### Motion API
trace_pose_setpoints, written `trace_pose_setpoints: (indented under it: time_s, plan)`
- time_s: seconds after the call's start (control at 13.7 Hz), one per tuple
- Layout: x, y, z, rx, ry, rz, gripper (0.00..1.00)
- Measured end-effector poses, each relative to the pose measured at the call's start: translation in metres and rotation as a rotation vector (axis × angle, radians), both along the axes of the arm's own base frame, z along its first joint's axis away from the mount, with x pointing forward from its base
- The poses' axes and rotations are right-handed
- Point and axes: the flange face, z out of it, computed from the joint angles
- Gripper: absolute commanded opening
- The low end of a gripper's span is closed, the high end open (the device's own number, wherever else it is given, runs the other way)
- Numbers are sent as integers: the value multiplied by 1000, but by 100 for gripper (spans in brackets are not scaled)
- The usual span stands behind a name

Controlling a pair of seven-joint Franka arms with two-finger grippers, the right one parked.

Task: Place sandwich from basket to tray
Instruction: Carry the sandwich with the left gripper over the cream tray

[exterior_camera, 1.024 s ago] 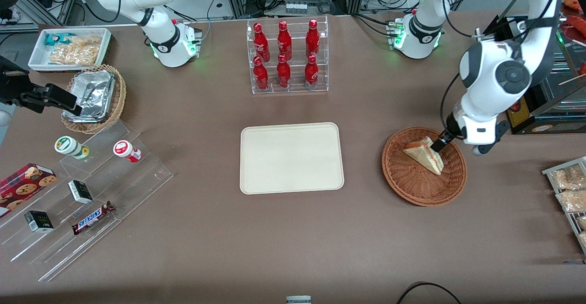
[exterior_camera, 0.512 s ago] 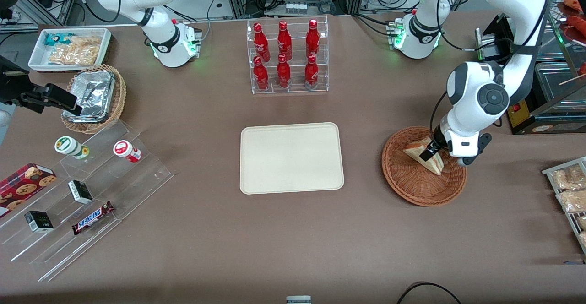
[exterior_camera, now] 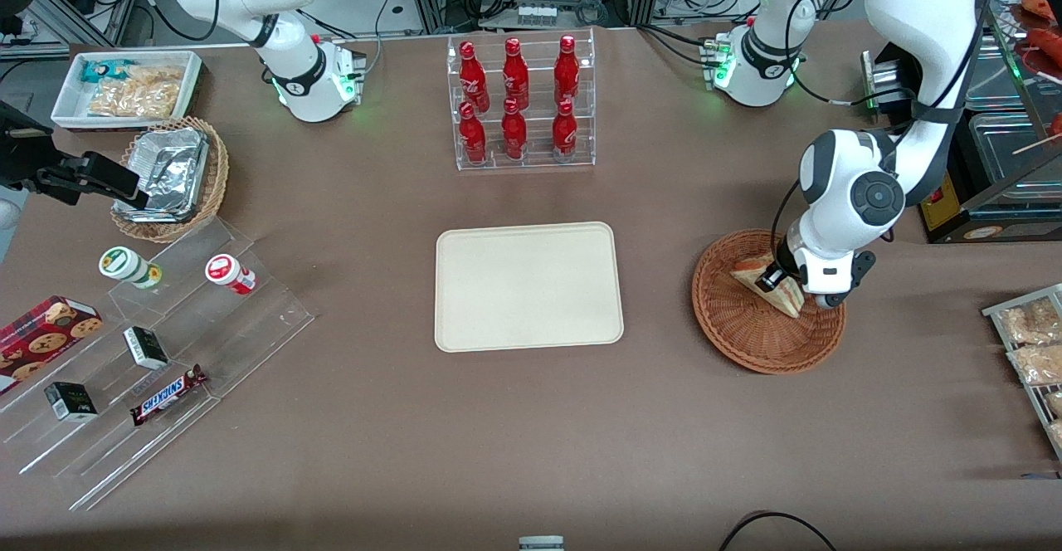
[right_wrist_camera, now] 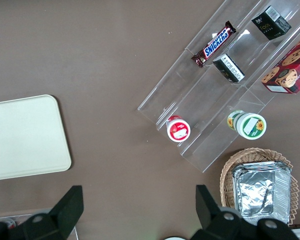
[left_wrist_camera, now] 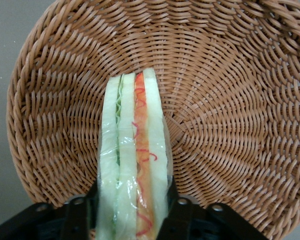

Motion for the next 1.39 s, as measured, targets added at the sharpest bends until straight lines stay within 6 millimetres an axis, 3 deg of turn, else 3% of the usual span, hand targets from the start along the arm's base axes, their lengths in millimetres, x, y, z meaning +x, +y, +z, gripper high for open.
trace_pose_setpoints:
  time_s: [0.15,0.22,0.37,0.51,0.59,0.66,0.8,1.1,1.24,1.39]
  plan:
    - [7,0,15,4,7,-6,5]
    - [16,-1,36,10,27,-14,5]
    - [37,-12,107,22,58,-43,5]
    - [52,-50,194,26,67,-106,6]
    - [53,-84,223,24,66,-162,6]
    - [49,-127,232,20,63,-228,6]
    - [38,-216,205,18,68,-348,7]
    - [8,-356,108,-26,26,-551,8]
    - [-18,-403,75,-16,32,-637,9]
    - [-32,-431,61,-35,-8,-684,10]
